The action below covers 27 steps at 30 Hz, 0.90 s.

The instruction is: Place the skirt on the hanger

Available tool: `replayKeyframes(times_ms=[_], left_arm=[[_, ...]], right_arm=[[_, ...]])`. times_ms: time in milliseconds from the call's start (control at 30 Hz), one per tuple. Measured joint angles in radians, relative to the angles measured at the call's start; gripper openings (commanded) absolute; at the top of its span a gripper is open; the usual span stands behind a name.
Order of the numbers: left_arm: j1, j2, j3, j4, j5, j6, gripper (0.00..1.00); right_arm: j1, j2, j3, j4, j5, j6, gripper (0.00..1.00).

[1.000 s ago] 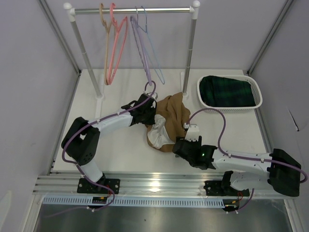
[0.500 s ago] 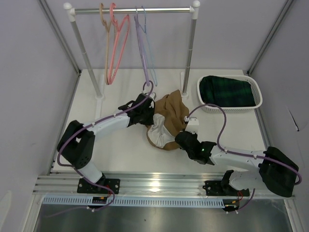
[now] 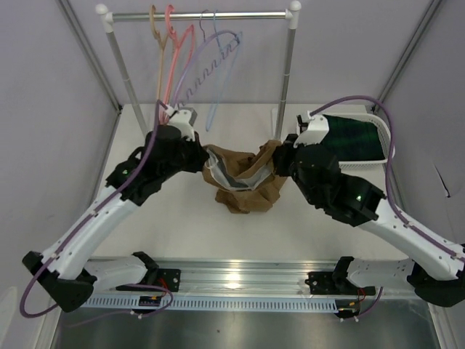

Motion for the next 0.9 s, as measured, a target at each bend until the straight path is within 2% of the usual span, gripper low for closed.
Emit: replayKeyframes(times_ms=[133, 267, 367, 567, 700, 900], left_arm=[[0.001, -0.054, 0.165, -0.082, -0.047, 0.020, 0.00], [0.024, -0.033, 0.315, -0.133, -0.069, 0.045, 0.00], [0.073, 0.004, 0.356, -0.136, -0.063, 0.055, 0.00], [0.207, 0.121, 0.355, -0.140, 0.018, 0.051, 0.00], [0.218, 0.114, 0.235, -0.082, 0.085, 0.029, 0.00], [0.218, -0.004, -0.233, 0.102, 0.207, -0.090, 0.00]], right_arm=[[0.022, 0.068, 0.229, -0.093, -0.008, -0.067, 0.00], [0.001, 0.184, 0.444, -0.148, -0.018, -0.127, 0.00], [-0.101, 0.247, 0.521, -0.173, -0.106, -0.146, 0.00], [-0.347, 0.344, 0.540, -0.217, -0.310, -0.139, 0.00], [-0.409, 0.353, 0.459, -0.196, -0.421, -0.113, 0.00], [-0.409, 0.218, -0.021, -0.033, -0.591, -0.021, 0.00]])
